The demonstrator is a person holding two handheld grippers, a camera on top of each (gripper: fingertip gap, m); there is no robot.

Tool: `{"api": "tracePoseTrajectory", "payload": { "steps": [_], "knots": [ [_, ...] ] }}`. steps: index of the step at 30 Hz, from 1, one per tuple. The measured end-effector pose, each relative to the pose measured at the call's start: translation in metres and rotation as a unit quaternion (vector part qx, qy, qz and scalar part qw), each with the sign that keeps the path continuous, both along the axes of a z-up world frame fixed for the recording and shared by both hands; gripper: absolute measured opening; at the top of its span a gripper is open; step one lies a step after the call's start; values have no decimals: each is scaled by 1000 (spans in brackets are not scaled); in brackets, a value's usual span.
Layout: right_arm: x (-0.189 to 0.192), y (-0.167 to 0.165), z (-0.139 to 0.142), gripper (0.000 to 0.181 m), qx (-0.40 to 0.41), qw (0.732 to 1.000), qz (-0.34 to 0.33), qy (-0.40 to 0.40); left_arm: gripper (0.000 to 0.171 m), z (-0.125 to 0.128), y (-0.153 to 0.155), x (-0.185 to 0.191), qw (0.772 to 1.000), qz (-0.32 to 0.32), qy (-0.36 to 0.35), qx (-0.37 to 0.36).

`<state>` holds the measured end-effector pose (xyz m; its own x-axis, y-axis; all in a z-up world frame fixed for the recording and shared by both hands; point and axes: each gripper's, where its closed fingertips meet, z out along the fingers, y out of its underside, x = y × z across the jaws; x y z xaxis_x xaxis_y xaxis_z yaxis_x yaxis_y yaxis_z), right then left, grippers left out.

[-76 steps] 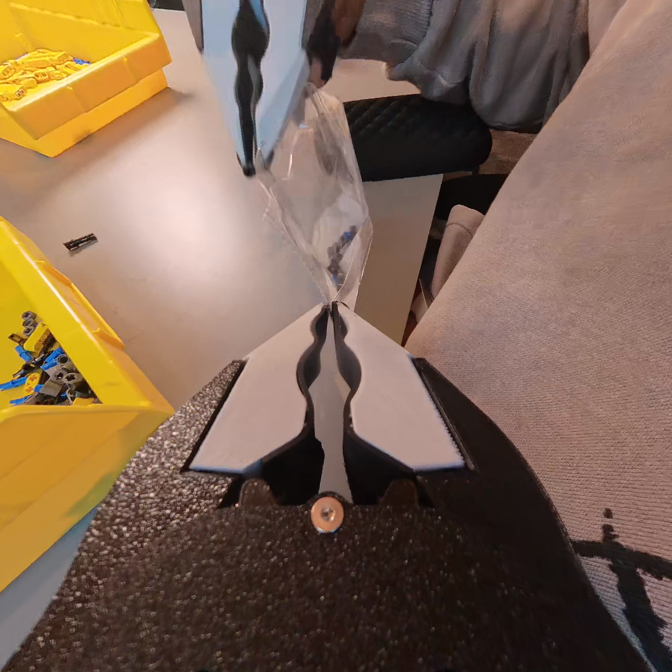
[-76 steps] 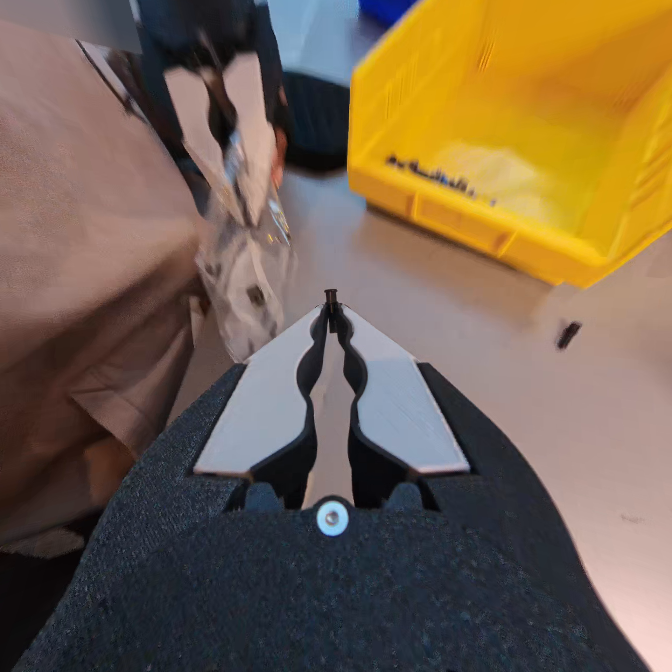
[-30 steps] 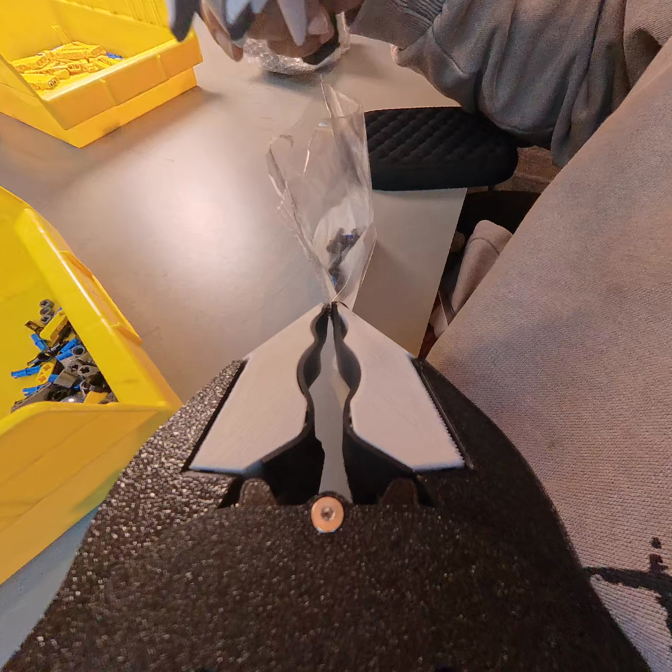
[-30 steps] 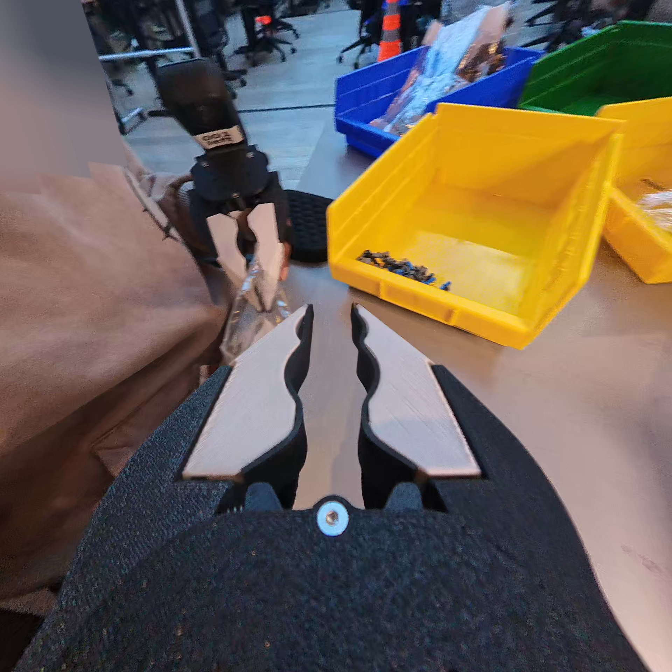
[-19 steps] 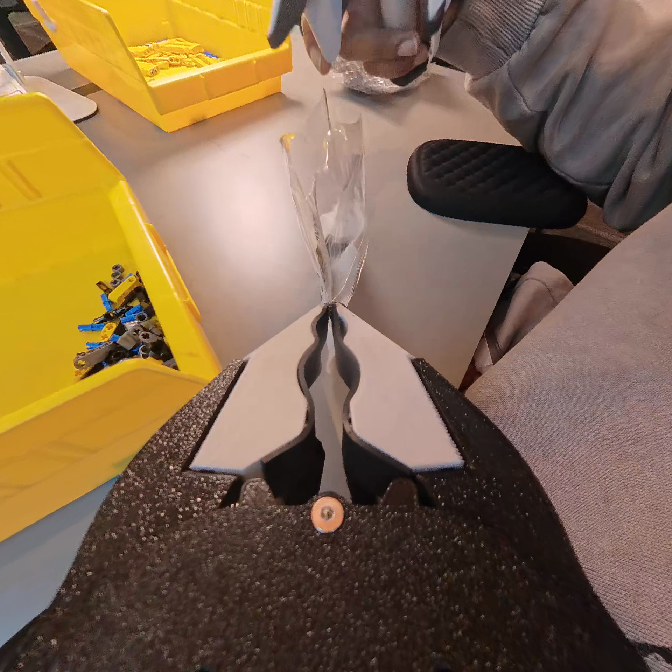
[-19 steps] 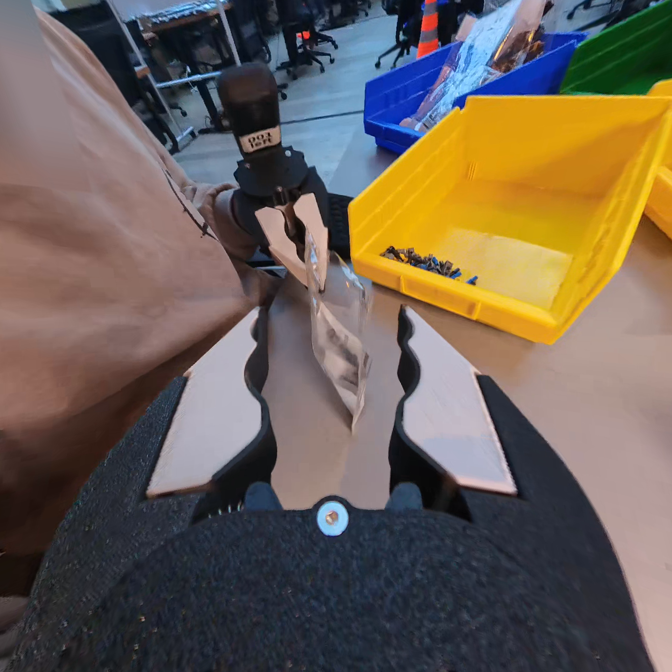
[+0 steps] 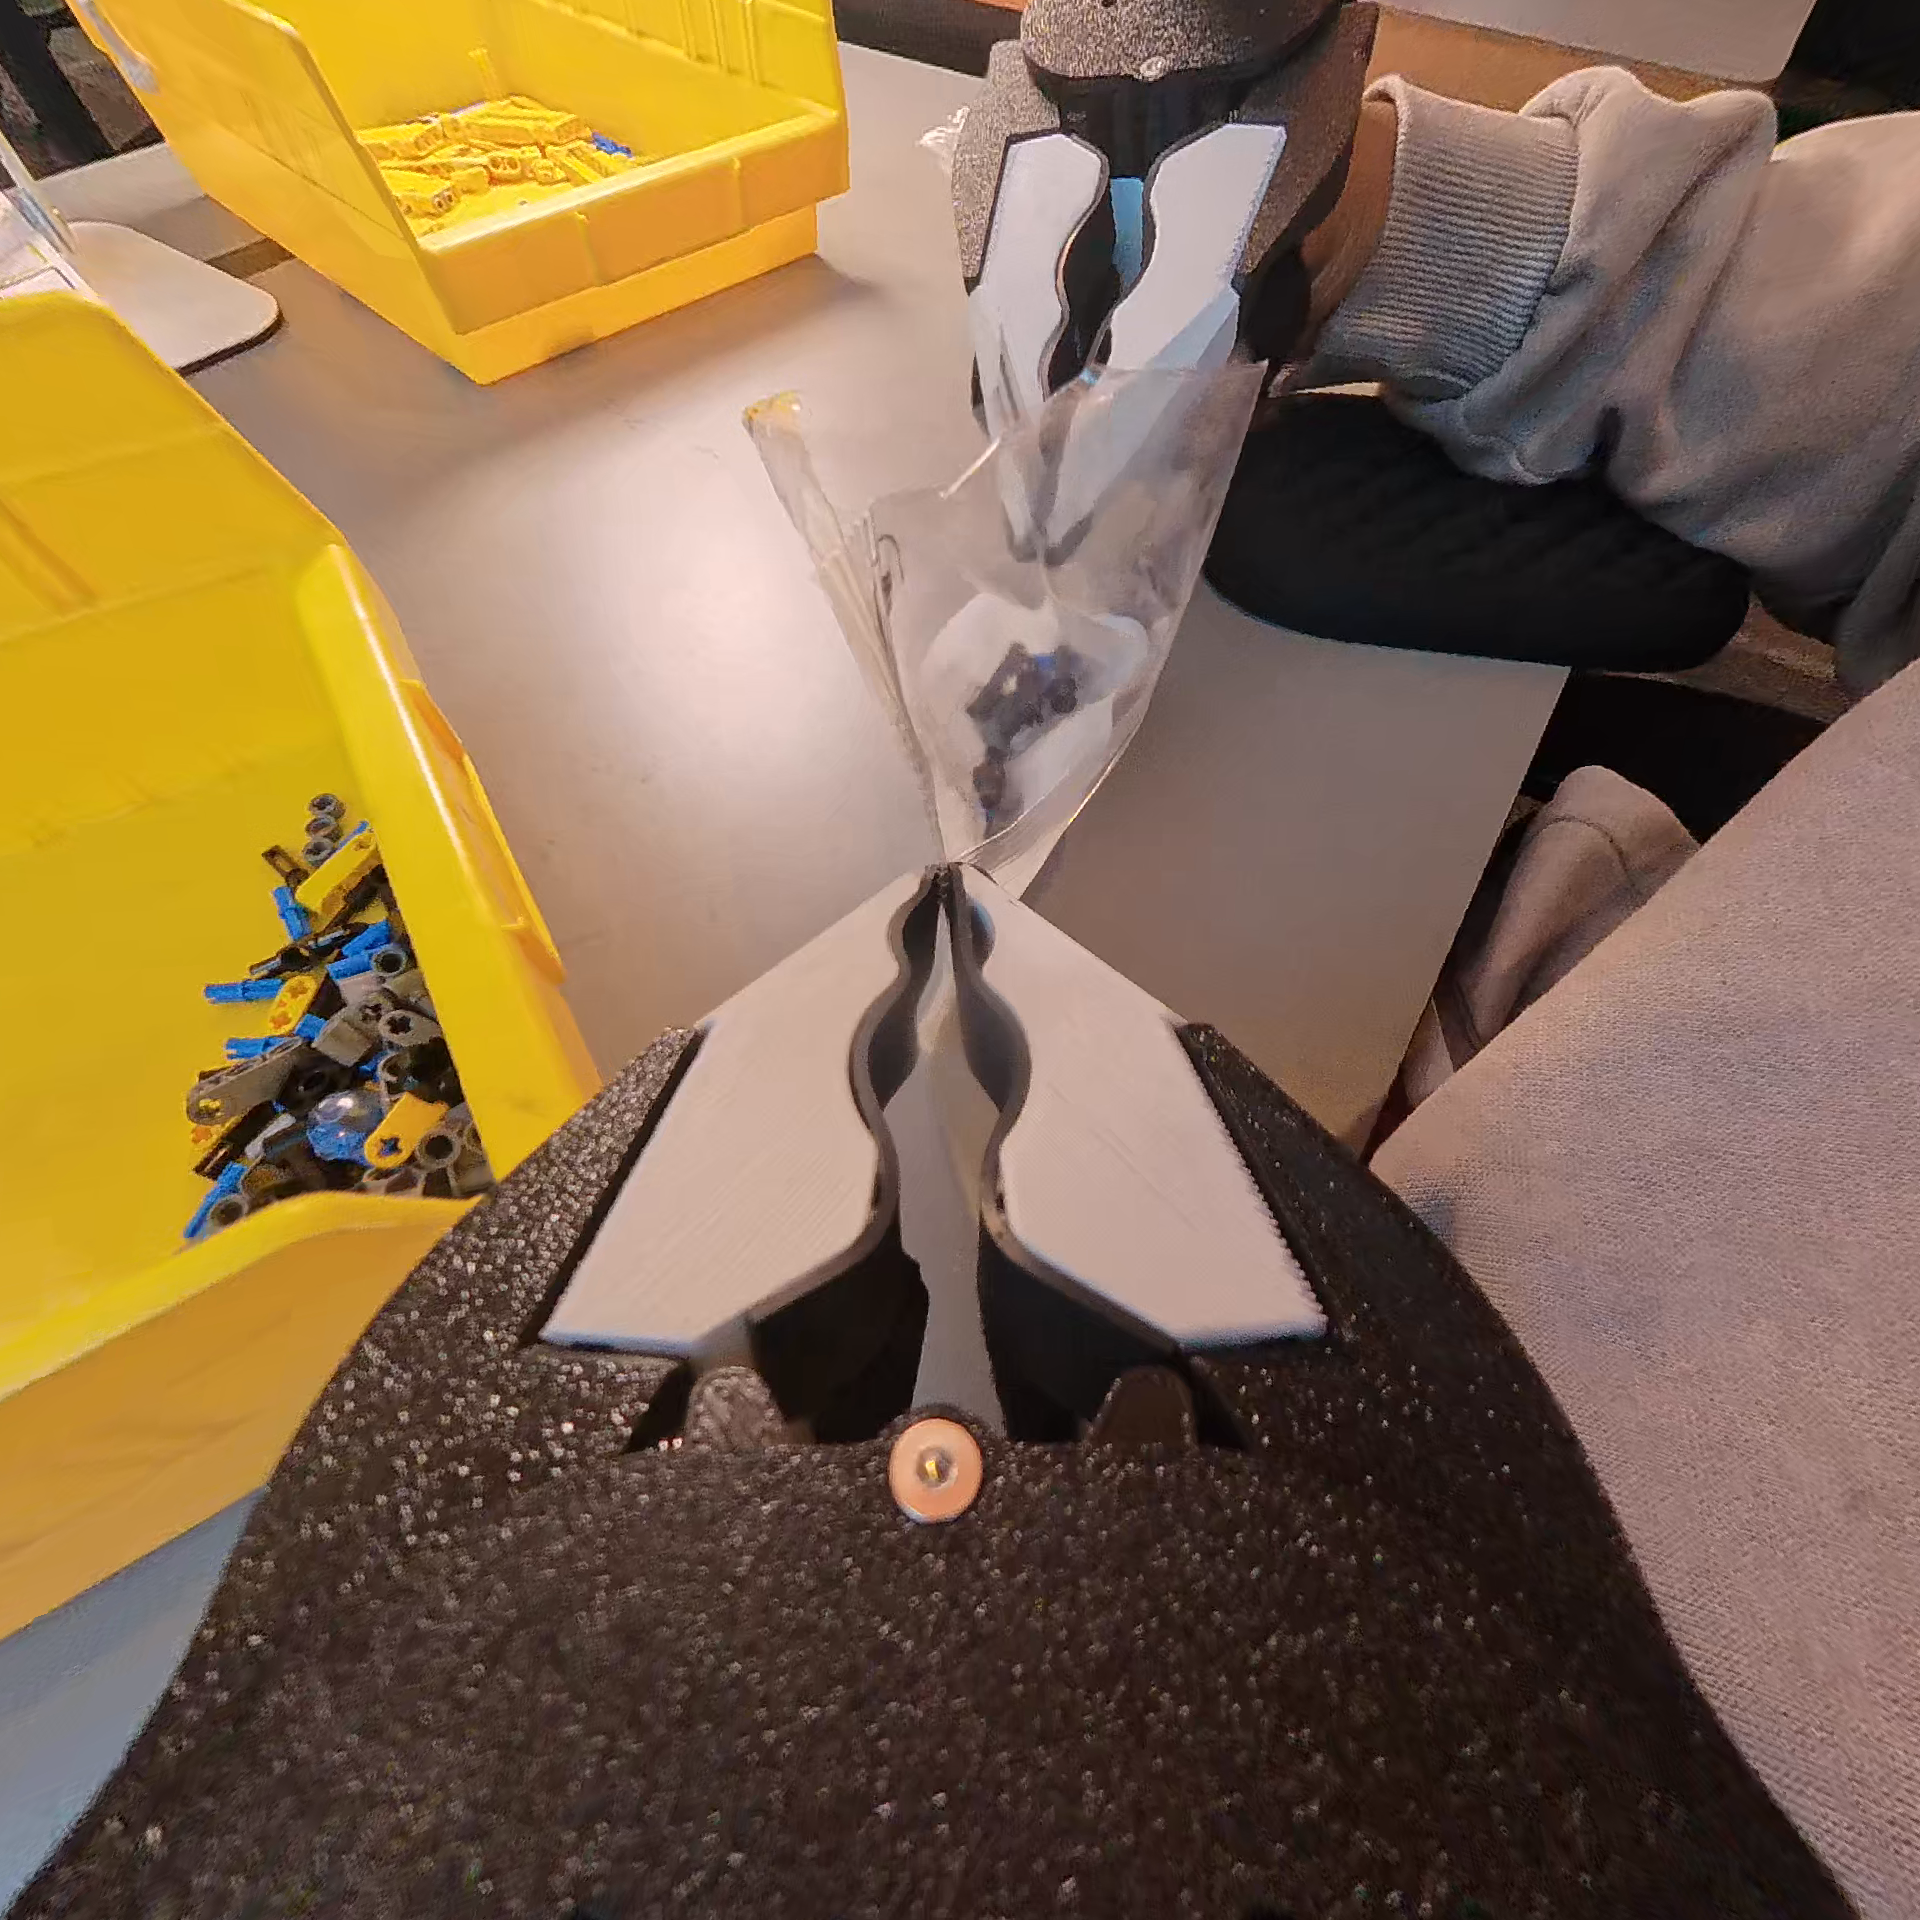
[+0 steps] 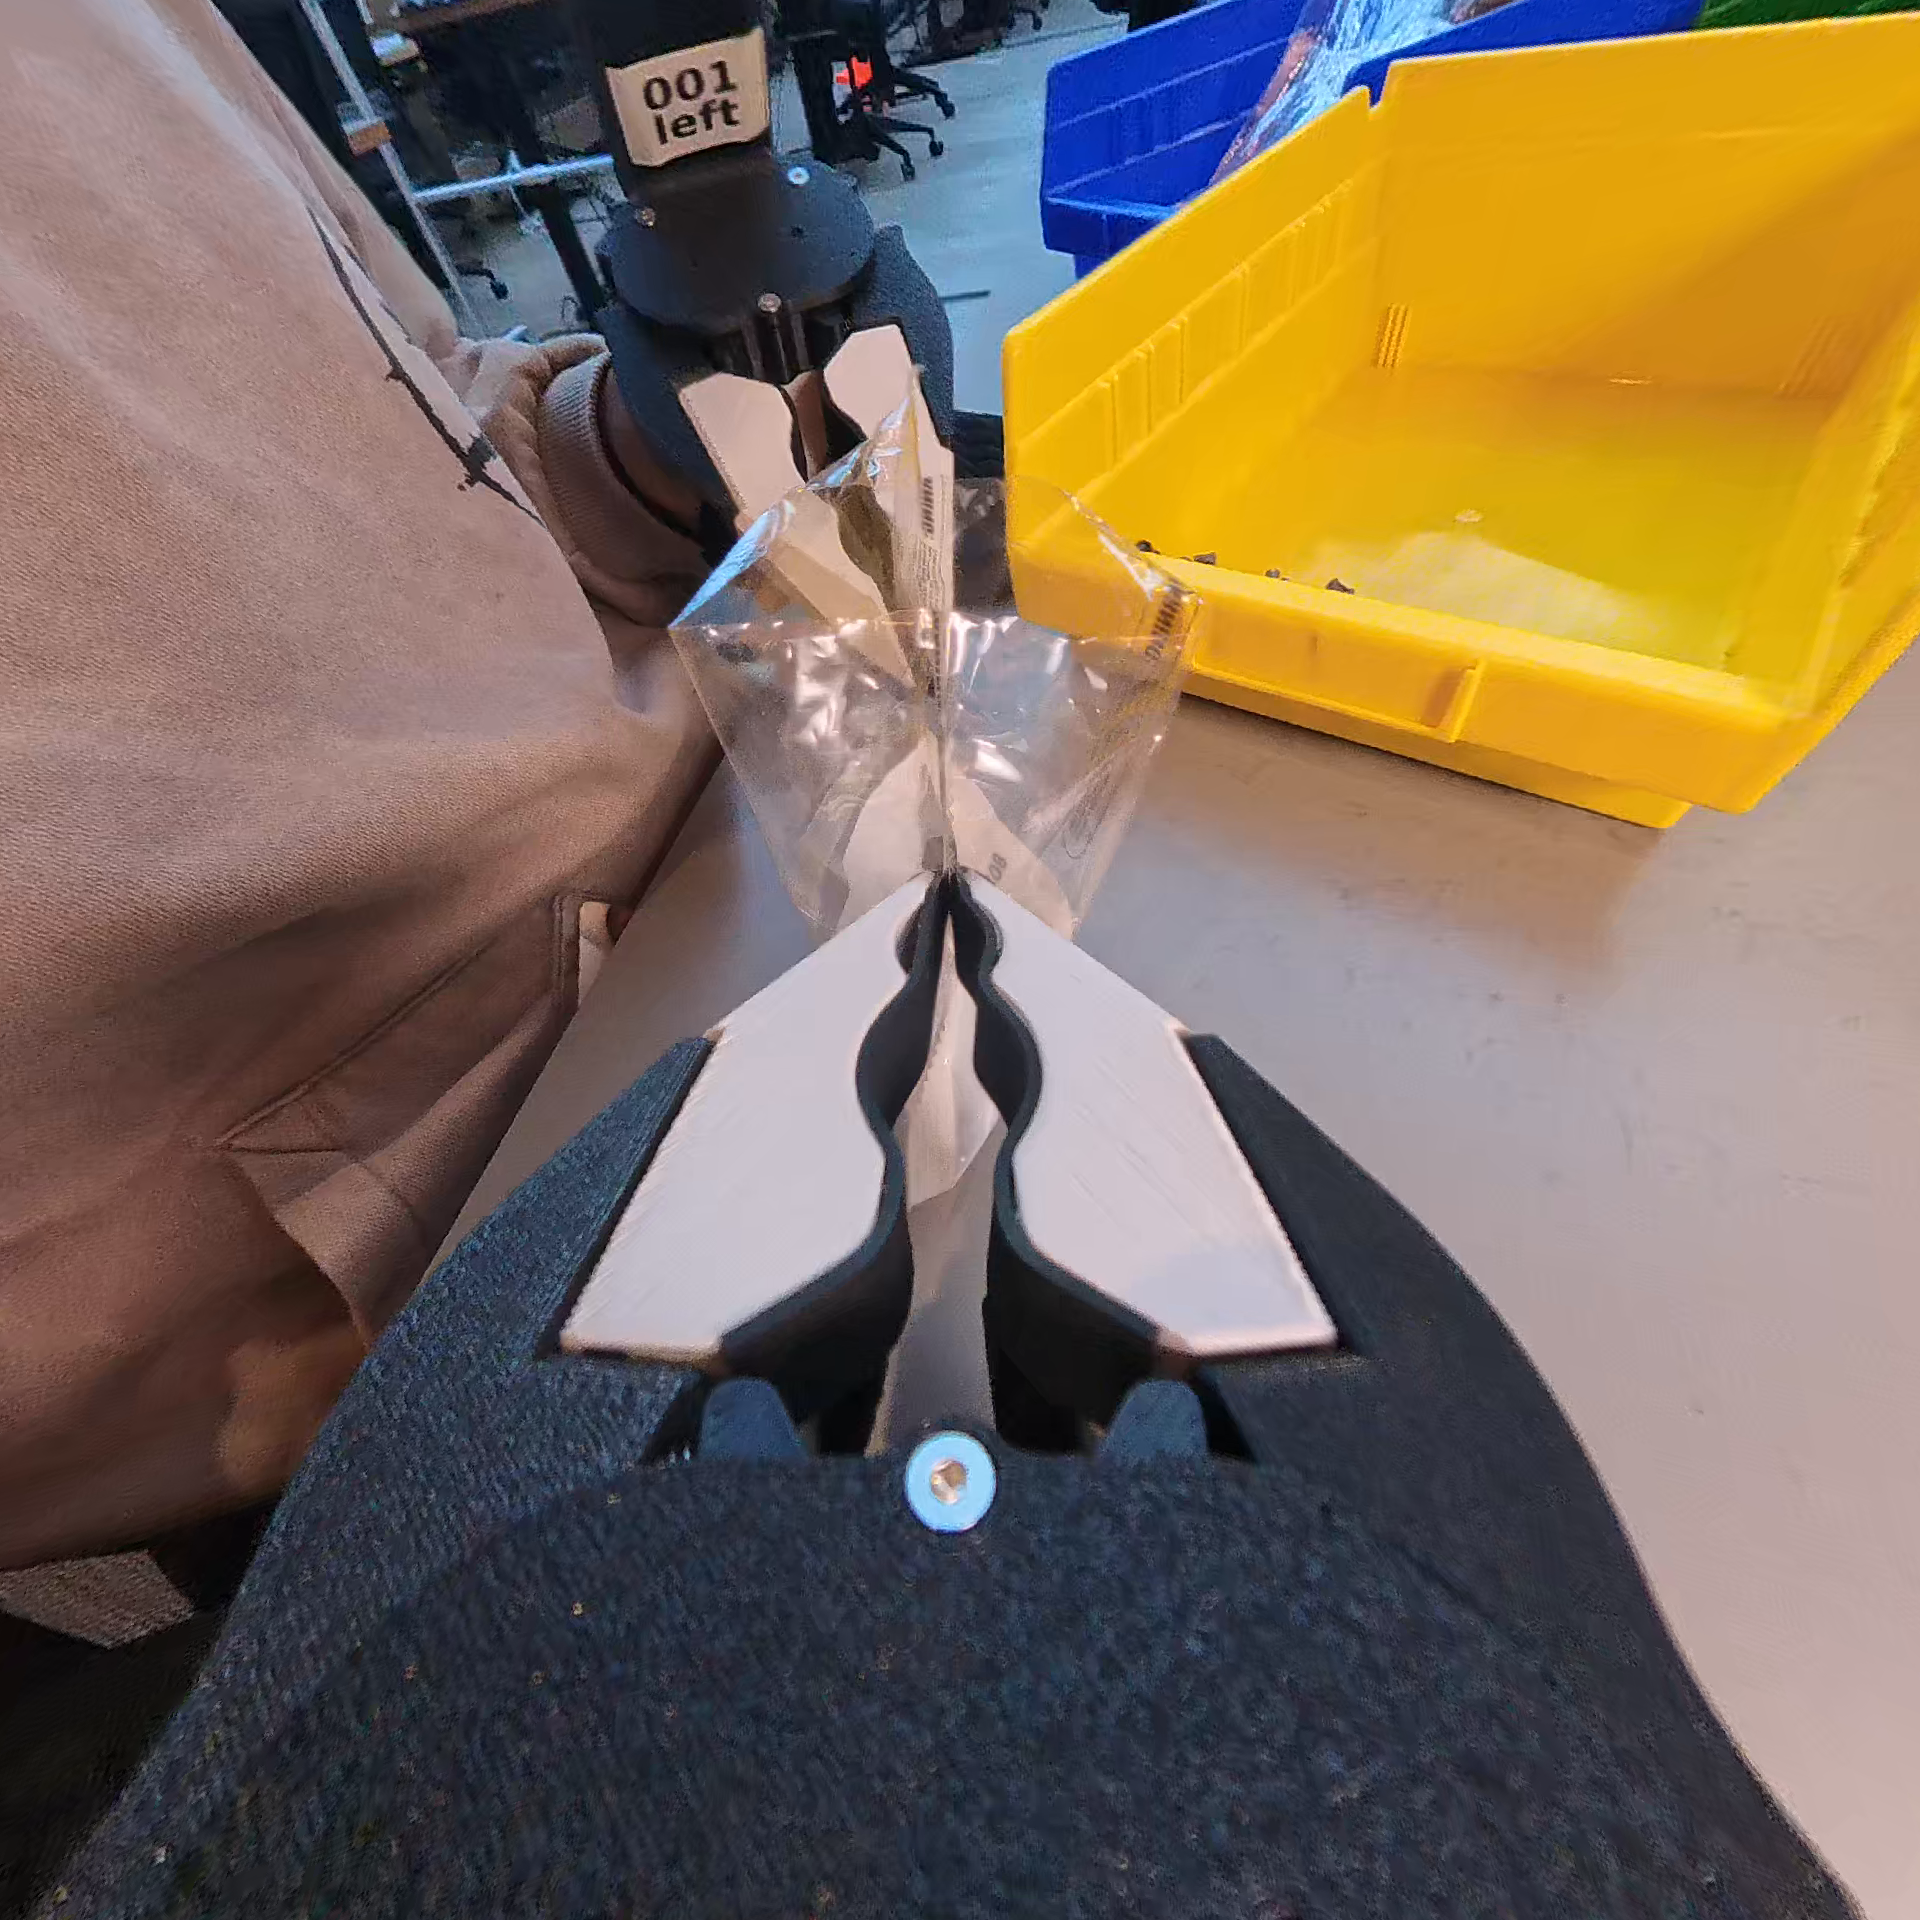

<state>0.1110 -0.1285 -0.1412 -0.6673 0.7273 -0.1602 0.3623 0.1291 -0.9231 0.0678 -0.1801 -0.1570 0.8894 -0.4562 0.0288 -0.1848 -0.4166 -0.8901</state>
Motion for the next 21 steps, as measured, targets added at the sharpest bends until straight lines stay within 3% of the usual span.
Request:
{"api": "tracePoseTrajectory", "payload": {
  "steps": [7,13,17,21],
  "knots": [
    [-2,-6,-7,0,30,999,2,12,0,-5,15,23,1000,-22,5,-8],
    [10,29,4,0,24,998,-51,37,9,11,-2,1,1000,-2,13,-12],
    [18,46,-3,0,50,995,-77,28,16,47,-26,-39,999,53,-2,7],
    [20,50,-5,0,82,992,-89,25,28,83,-58,-120,981,184,-55,7]
  ]
}}
